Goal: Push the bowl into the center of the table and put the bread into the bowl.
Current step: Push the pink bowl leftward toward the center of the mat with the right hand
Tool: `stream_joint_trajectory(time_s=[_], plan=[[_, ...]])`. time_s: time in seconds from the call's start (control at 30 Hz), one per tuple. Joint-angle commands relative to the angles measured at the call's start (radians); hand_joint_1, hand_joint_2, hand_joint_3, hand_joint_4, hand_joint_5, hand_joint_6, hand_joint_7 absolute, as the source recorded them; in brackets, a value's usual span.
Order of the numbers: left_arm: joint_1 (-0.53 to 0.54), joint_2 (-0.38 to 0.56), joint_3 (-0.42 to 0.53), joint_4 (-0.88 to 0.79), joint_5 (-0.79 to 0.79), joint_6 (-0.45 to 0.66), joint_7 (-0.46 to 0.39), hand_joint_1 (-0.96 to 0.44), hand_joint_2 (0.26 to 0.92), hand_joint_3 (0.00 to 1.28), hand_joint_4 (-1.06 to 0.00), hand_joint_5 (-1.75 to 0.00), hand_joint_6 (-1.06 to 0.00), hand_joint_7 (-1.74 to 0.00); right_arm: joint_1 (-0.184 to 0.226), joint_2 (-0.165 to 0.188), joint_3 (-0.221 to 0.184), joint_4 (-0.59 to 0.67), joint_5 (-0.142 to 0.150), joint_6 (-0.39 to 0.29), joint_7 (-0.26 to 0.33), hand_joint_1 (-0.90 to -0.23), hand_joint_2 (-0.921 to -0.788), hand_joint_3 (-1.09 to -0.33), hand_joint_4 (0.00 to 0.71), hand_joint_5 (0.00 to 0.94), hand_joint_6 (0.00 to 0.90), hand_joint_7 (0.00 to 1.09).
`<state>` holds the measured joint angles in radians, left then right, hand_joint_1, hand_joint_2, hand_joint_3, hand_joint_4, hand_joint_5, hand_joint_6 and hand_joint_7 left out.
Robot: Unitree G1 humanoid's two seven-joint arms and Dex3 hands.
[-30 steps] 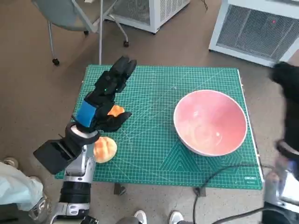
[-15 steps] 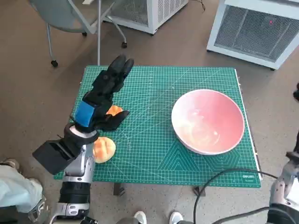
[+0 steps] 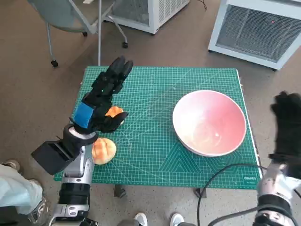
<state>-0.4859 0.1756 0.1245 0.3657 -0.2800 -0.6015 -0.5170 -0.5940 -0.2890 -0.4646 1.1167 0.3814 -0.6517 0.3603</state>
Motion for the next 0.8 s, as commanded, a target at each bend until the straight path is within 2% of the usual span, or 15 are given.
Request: stream_joint_trajectory(time_s=[0.03, 0.17, 0.3, 0.53, 0.8], plan=[[-0.005, 0.009, 0.006, -0.005, -0.018, -0.004, -0.012, -0.66, 0.921, 0.40, -0.20, 0.00, -0.16, -0.12, -0.016, 0.040, 0.022, 0.067, -0.036, 0.029, -0.045, -0.506, -0.921, -0.826, -0.001, -0.001, 0.041, 0.16], [0.000, 0.012, 0.008, -0.011, -0.025, -0.001, -0.016, -0.66, 0.921, 0.40, -0.20, 0.00, -0.16, -0.12, -0.032, 0.063, 0.043, 0.089, -0.068, 0.036, -0.068, -0.487, -0.921, -0.846, -0.001, -0.001, 0.045, 0.16], [0.004, 0.014, 0.012, -0.009, -0.029, -0.005, -0.018, -0.66, 0.921, 0.40, -0.20, 0.00, -0.16, -0.11, -0.053, 0.082, 0.055, 0.103, -0.080, 0.055, -0.073, -0.486, -0.921, -0.857, -0.001, -0.001, 0.035, 0.16], [0.016, 0.015, 0.019, -0.015, -0.039, -0.011, -0.021, -0.66, 0.921, 0.40, -0.20, 0.00, -0.16, -0.11, -0.091, 0.111, 0.063, 0.119, -0.085, 0.091, -0.058, -0.502, -0.921, -0.849, -0.001, -0.001, 0.025, 0.15], [0.027, 0.019, 0.024, -0.025, -0.041, -0.015, -0.015, -0.66, 0.921, 0.39, -0.20, 0.00, -0.16, -0.10, -0.138, 0.129, 0.075, 0.145, -0.094, 0.134, -0.069, -0.525, -0.921, -0.844, -0.001, -0.001, 0.031, 0.16]])
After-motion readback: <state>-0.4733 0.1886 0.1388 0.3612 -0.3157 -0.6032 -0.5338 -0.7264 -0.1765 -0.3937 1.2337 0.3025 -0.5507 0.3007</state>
